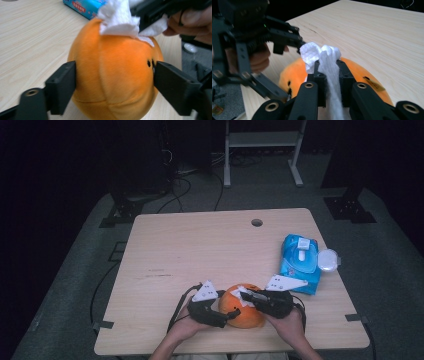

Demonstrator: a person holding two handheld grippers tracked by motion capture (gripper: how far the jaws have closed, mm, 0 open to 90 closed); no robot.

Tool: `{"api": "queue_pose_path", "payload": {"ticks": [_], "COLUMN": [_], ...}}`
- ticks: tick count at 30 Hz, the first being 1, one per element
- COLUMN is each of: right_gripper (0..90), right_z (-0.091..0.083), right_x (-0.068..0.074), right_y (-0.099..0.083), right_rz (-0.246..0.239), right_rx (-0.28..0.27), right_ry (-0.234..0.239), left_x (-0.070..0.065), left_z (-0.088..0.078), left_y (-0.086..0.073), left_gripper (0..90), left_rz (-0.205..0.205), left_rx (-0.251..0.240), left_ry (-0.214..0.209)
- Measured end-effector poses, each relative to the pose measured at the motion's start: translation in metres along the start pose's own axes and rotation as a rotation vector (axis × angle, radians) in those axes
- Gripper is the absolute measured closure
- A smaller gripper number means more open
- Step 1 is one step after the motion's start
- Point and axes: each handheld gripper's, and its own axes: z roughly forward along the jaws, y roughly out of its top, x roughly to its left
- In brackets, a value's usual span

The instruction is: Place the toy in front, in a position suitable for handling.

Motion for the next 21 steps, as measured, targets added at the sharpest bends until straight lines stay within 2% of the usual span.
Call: {"api": "queue_pose_path", "payload": {"ticks": [1,2,3,6,8,11,12,14,15,16,19,21], "right_gripper": [80.2,80.2,80.2,80.2,80.2,80.2,80.2,80.2,80.1,80.1,80.2,80.2], "right_z": [0.001,0.004,0.005,0.004,0.001,-0.009,-0.010,-0.008,-0.001,-0.001,0.007,0.008], "right_x": [0.006,0.016,0.019,0.015,0.010,-0.006,-0.009,-0.007,0.004,0.004,0.018,0.021], "right_y": [0.002,0.005,0.006,0.008,0.007,0.004,0.003,0.003,0.005,0.005,0.008,0.010], "right_rz": [-0.026,-0.064,-0.070,-0.066,-0.047,0.000,0.026,0.032,-0.010,-0.010,-0.045,-0.083], "right_rx": [0.001,-0.003,-0.009,-0.006,-0.009,-0.008,-0.011,-0.008,0.002,0.002,0.011,0.025], "right_ry": [-0.004,0.014,0.021,0.002,-0.010,-0.062,-0.056,-0.047,-0.027,-0.027,0.051,0.039], "left_x": [-0.002,-0.007,-0.007,-0.012,-0.011,-0.010,-0.010,-0.011,-0.012,-0.012,-0.014,-0.013], "left_z": [0.000,0.001,0.001,0.001,0.001,0.002,0.003,0.004,0.005,0.005,0.005,0.004], "left_y": [0.001,0.002,0.002,0.001,0.000,0.001,0.002,0.004,0.003,0.003,0.002,0.002], "left_gripper": [24.9,26.3,26.7,27.8,27.9,27.8,27.0,24.8,24.9,25.6,26.4,27.3], "left_rz": [0.014,0.064,0.064,0.124,0.122,0.110,0.099,0.093,0.105,0.105,0.118,0.125], "left_rx": [0.005,0.009,0.009,0.023,0.025,0.014,0.008,0.004,0.015,0.015,0.013,0.015], "left_ry": [0.004,0.008,0.008,0.026,0.025,0.018,0.008,0.000,0.005,0.005,0.009,0.013]}}
